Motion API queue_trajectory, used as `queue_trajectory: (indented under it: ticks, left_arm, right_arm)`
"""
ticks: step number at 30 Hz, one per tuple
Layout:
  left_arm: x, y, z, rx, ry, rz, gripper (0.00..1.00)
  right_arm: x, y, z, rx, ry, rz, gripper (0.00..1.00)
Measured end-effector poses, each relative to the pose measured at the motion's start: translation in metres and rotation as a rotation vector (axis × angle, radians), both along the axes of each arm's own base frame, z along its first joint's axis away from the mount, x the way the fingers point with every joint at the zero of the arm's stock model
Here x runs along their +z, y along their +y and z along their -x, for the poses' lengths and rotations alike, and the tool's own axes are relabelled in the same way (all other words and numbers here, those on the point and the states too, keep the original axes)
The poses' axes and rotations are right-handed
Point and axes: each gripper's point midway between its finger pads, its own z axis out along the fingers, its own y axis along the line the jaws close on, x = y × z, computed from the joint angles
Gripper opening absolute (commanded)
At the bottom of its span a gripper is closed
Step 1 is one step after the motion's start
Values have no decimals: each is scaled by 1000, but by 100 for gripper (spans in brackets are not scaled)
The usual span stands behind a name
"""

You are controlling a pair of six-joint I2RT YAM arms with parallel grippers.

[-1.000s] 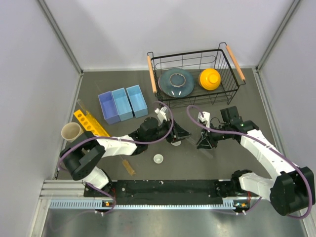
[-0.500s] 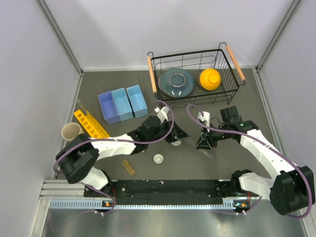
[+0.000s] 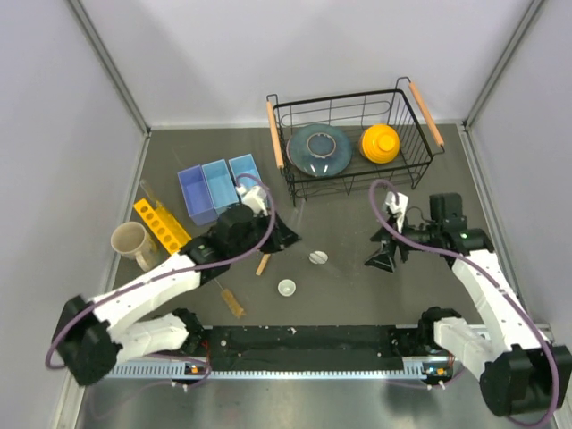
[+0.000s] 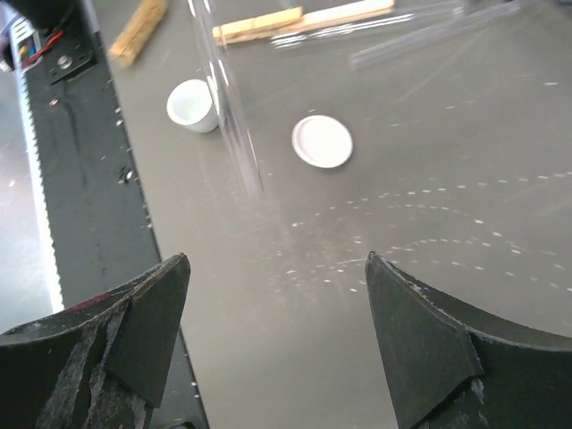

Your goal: Organize the chemistry lab equipment

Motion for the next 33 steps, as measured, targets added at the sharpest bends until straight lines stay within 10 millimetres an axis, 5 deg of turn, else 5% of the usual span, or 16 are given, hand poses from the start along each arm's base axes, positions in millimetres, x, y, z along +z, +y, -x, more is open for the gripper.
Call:
queue_trajectory:
  ticks: [8,14,23,33]
  left_arm:
    - [31,146,-41,313,-90,-237,12]
    - [63,229,-61,497,-144,-461,12]
    - [66,304,-77,674,-104,-669,12]
    - [66,344,-93,760,-69,-725,12]
  right_arm:
    - [16,-16,-4,-75,-122,-11,81]
    - [10,-19,-5,-87,-125,12,81]
    - [8,-21,-6,-90,-128,21,81]
    - [6,-21,-6,-90,-129,25,81]
